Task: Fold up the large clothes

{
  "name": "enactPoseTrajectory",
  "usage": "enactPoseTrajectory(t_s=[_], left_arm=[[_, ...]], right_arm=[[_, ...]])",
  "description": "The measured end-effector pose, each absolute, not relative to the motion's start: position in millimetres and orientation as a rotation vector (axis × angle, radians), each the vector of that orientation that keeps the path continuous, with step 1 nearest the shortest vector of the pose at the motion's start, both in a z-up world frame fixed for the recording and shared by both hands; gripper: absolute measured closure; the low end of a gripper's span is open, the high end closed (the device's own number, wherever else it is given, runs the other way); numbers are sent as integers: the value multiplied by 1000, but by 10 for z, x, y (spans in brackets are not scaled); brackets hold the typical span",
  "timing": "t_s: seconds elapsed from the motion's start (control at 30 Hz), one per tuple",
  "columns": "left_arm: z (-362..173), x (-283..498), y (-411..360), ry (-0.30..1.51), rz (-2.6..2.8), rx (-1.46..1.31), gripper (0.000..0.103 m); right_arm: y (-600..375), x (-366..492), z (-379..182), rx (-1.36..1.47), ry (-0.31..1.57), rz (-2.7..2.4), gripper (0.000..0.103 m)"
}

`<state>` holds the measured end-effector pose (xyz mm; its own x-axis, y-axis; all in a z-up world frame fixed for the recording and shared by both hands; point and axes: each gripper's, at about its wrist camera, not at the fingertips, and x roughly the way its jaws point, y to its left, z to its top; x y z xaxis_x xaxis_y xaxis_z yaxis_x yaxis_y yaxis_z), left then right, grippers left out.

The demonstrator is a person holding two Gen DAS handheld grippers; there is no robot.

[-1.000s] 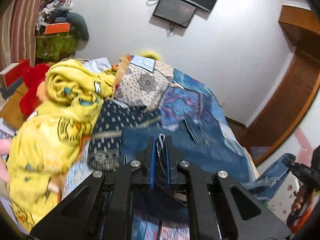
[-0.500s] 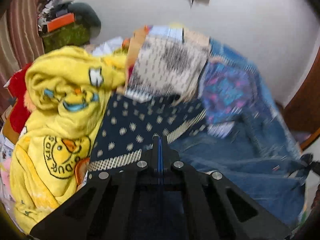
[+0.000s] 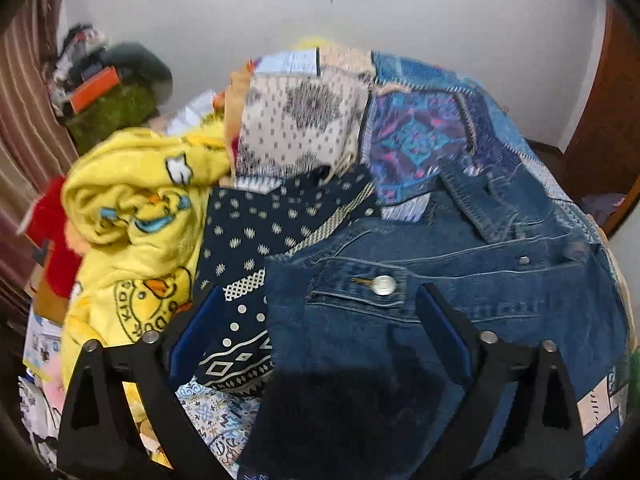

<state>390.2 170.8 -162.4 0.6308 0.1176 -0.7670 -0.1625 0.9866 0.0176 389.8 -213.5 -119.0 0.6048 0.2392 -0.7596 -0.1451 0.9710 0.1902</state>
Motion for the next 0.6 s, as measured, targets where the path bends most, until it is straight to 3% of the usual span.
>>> enactPoseTrajectory(t_s=[0.03,0.17,0.43,0.6], left_arm=[[-1601,3863,1637,873,148,-36,7],[-1651,3773,1381,921,103,8,7],[-2144,3805,935,1039,29,119,7],[-2305,4054,986,1017,69,117,6]], right_arm=[[-2086,3837,-1174,92,889,241,31],[-1782,3579,-1260,-22,908,333,26],[-1194,3496,-1881,-123,1045,457,25],[-843,3606,-2165,-156,1101,510,25]])
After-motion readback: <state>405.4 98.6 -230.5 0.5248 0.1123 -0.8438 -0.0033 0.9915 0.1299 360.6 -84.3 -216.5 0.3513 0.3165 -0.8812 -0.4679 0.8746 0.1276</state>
